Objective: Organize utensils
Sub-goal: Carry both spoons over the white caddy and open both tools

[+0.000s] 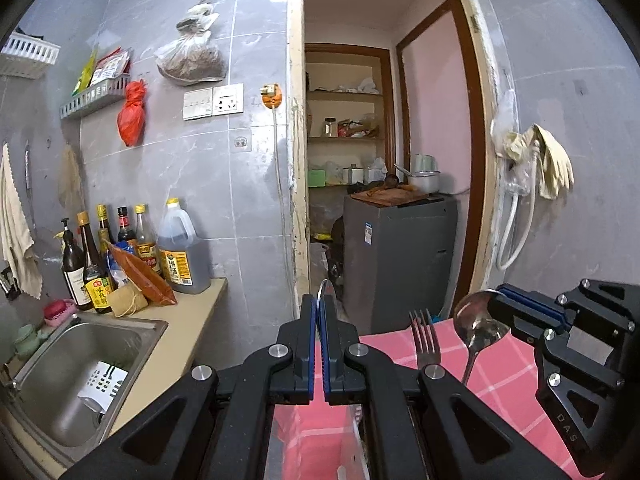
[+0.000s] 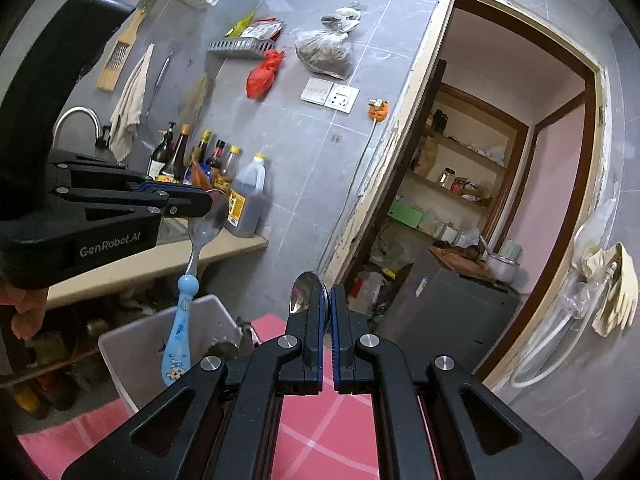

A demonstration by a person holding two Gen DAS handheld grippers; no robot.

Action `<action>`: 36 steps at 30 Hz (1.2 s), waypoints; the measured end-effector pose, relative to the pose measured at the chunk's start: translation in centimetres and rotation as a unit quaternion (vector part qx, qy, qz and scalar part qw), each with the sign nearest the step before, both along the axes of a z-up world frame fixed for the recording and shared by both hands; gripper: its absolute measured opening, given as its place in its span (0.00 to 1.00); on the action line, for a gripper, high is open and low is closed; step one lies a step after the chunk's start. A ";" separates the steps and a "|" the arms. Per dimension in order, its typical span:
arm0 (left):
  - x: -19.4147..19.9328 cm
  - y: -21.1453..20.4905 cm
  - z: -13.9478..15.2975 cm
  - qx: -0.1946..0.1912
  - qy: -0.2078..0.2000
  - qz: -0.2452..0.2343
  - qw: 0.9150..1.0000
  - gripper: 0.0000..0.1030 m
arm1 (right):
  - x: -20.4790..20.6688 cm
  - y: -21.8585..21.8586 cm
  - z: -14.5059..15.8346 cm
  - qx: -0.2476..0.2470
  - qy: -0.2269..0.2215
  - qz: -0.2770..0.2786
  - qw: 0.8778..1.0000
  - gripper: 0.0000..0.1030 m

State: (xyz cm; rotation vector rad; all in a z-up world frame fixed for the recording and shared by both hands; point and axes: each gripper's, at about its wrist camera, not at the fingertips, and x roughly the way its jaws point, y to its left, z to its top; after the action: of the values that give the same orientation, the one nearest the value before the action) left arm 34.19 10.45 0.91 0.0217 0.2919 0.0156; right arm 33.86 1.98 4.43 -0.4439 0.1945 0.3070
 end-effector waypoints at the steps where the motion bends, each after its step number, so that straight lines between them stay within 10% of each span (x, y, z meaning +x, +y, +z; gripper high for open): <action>1: -0.1 -0.1 -0.3 0.004 -0.002 -0.002 1.000 0.03 | -0.1 -0.1 -0.2 -0.001 0.000 -0.001 1.000 0.03; 10: -1.7 -1.9 -2.2 0.057 -0.019 -0.014 0.998 0.03 | -0.1 -0.6 -1.1 0.013 0.015 0.000 1.000 0.03; 36: -2.7 -0.9 -3.7 -0.029 0.054 -0.037 0.997 0.06 | -0.1 -2.6 -2.9 0.080 0.081 0.023 0.993 0.05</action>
State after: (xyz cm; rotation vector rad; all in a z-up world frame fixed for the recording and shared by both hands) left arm 31.51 9.51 -2.83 -0.0247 0.3988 -0.0672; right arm 33.80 -0.66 1.51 -0.2642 0.3155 0.4017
